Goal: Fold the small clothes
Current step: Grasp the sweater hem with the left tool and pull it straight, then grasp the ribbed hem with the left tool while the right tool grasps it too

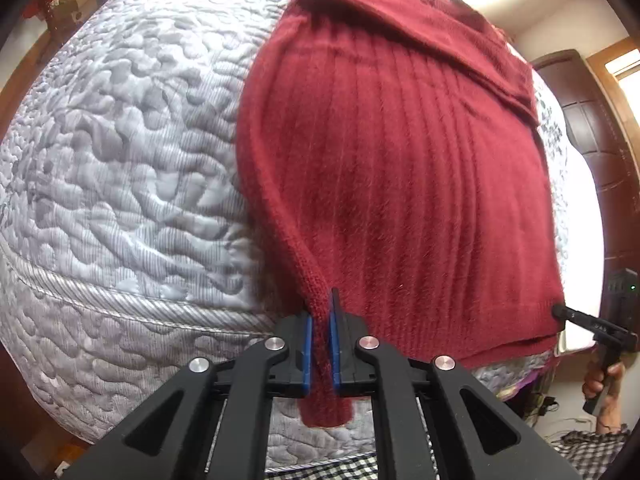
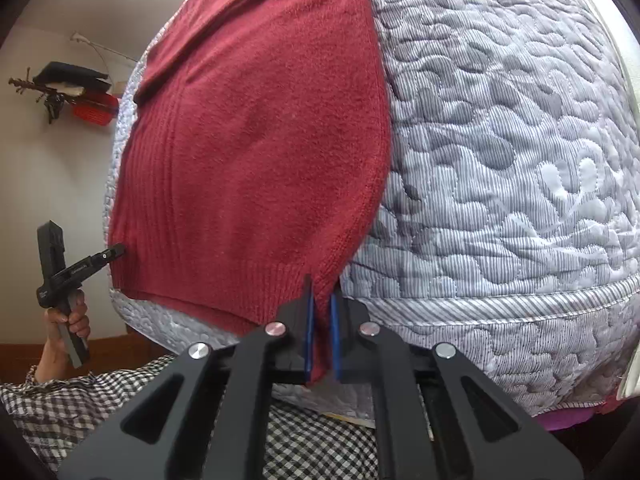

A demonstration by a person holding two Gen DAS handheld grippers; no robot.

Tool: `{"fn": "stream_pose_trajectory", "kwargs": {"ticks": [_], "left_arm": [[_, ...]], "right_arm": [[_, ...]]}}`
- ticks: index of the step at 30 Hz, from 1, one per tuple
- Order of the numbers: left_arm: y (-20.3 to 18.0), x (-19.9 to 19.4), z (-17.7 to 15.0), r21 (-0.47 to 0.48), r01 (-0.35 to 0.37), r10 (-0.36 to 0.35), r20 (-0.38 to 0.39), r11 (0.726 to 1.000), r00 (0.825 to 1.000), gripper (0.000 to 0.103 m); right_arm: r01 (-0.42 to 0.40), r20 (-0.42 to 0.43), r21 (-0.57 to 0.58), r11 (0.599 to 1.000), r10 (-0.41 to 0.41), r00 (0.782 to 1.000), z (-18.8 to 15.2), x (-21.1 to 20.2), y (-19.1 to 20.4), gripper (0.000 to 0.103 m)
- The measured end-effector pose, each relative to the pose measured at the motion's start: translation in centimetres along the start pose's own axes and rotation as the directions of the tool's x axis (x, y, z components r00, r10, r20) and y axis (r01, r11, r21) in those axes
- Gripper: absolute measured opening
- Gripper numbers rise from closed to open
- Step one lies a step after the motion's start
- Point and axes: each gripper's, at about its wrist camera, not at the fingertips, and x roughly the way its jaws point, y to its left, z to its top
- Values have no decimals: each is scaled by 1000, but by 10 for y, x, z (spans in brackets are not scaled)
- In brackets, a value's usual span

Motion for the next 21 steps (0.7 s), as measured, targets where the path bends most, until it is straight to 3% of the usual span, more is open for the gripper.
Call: {"fn": "stream_pose_trajectory", "kwargs": {"ticks": [4, 8, 15, 21], "left_arm": [[2, -20, 15, -23, 50, -49, 48, 998, 998, 7], [5, -36, 49, -55, 85, -79, 107, 995, 991, 6], [4, -32, 103, -68, 46, -34, 168, 997, 985, 6], [12, 1, 150, -104, -14, 27, 120, 994, 992, 7]], "right_arm": [[-69, 45, -1, 998, 69, 997, 11, -23, 6, 6], [-82, 87, 1, 997, 81, 993, 35, -41, 8, 6], [-64, 101, 60, 996, 58, 993, 98, -41, -2, 6], [-21, 43, 120, 993, 16, 999, 152, -8, -14, 6]]}}
